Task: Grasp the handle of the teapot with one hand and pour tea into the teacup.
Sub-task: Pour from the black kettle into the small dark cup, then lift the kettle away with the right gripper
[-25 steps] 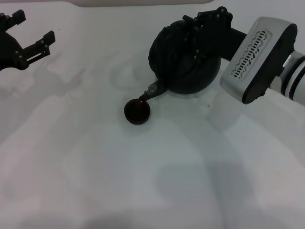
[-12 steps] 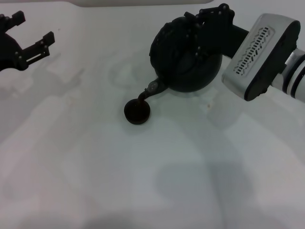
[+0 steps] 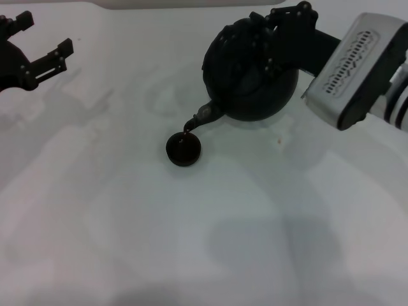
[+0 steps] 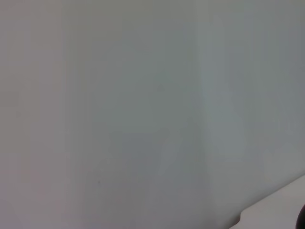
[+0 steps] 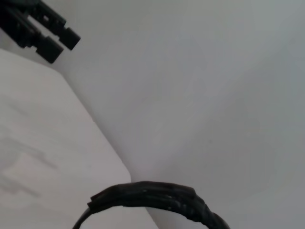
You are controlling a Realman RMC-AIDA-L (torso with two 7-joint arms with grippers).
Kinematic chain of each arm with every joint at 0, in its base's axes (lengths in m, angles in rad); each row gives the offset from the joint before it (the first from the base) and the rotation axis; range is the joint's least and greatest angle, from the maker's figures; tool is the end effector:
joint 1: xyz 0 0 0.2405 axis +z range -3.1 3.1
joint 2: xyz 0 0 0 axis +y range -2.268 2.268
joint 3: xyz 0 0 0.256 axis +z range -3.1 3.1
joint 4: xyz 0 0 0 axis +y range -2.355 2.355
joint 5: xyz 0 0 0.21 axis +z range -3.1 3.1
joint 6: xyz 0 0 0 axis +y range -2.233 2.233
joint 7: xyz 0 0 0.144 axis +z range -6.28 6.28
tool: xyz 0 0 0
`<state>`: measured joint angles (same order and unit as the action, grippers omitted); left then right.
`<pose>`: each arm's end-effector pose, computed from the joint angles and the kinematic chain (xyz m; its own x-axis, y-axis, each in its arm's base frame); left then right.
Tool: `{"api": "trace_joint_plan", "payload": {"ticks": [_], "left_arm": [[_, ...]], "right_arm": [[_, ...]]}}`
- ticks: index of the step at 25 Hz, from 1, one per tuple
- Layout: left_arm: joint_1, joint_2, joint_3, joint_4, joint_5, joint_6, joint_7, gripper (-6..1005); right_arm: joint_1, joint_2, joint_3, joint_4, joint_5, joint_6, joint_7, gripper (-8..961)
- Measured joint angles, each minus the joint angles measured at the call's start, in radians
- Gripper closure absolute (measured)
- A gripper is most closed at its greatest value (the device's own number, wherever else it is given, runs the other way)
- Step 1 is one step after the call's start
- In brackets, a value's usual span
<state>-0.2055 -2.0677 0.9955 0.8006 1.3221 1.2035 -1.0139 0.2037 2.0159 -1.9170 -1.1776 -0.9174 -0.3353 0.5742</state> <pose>-0.3087 0.3175 0.0477 0.7993 0.0349 0.5999 0.4907 -0.6141 -0.6181 0.1974 0.3453 -0.0485 0.9690 0.2129 -0.1256 0.0286 -0.6012 -0.7986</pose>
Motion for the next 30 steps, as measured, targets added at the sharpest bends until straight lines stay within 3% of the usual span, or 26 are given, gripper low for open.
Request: {"api": "trace_joint_plan", "payload": {"ticks": [30], "left_arm": [[-0.003, 0.0, 0.0, -0.001, 0.001, -0.002, 0.004, 138]], "right_arm": [[-0.044, 0.0, 0.012, -0.015, -0.006, -0.063, -0.031, 836]]}}
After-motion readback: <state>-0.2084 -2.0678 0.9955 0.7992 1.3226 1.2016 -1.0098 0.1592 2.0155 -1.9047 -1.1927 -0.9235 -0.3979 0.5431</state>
